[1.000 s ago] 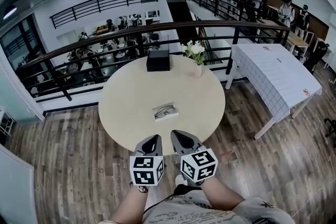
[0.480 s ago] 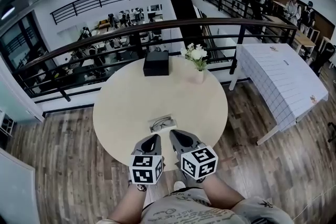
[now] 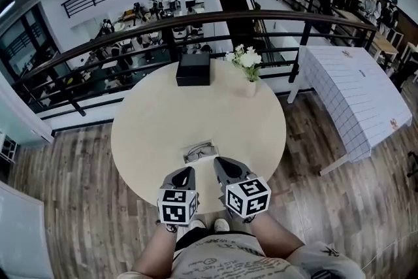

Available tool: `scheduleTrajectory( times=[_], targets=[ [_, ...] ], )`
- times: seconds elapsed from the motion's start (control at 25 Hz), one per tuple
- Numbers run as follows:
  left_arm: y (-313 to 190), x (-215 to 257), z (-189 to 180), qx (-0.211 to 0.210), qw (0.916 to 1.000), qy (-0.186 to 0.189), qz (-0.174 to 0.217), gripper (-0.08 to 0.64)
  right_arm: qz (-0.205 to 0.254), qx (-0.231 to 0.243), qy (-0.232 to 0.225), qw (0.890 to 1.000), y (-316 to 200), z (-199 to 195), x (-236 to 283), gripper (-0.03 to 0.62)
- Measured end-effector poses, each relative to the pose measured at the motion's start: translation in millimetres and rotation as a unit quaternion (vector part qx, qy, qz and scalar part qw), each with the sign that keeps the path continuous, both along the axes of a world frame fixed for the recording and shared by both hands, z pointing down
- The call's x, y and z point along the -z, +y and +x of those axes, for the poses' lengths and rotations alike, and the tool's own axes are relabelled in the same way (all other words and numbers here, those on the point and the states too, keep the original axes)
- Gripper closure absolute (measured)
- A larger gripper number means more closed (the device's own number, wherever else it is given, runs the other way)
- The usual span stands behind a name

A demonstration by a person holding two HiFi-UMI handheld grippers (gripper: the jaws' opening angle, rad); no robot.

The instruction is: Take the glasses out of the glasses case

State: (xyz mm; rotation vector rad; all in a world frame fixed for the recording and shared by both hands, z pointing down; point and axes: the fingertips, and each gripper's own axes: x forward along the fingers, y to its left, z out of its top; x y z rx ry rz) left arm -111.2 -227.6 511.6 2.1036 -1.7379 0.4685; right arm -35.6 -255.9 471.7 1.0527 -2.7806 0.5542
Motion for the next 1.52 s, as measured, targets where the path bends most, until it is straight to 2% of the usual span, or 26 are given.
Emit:
scheduleTrajectory(
  times=[0.12, 0.32, 0.48, 0.68, 0.76, 0.8, 0.88, 1.16, 1.52],
  targets=[
    [6, -12, 0, -0.010, 0.9998, -0.015, -0.007, 0.548, -0.011, -0.002, 0.017, 1.000, 8, 5, -15, 0.577],
    [-27, -28, -21, -0.027, 0.9982, -0.047, -0.027, 0.548, -0.037, -0.027, 0.028, 0.999, -25, -8, -29, 0.577],
    [-17, -33, -34, -0.041, 0.9961, -0.061, -0.049, 0.546, -0.045, -0.043, 0.036, 0.997, -11, -16, -26, 0.577],
    [-81, -55, -26, -0.058, 0.9946, -0.069, -0.051, 0.546, -0.050, -0.056, 0.049, 0.996, -60, 4, -43, 0.577],
    [-99, -63, -28, -0.077, 0.9912, -0.093, -0.054, 0.545, -0.050, -0.057, 0.055, 0.996, -69, 3, -45, 0.577],
    [-106, -69, -27, -0.091, 0.9879, -0.112, -0.058, 0.533, -0.049, -0.059, 0.057, 0.995, -72, 4, -47, 0.577],
    [-117, -81, -25, -0.119, 0.9795, -0.148, -0.068, 0.465, -0.050, -0.065, 0.060, 0.995, -76, 8, -48, 0.577],
    [-151, -118, -18, -0.167, 0.9553, -0.226, -0.093, 0.458, -0.061, -0.095, 0.067, 0.991, -90, 32, -54, 0.577],
    [-162, -184, -15, -0.243, 0.9076, -0.311, -0.145, 0.456, -0.068, -0.142, 0.075, 0.985, -110, 64, -57, 0.577]
  ],
)
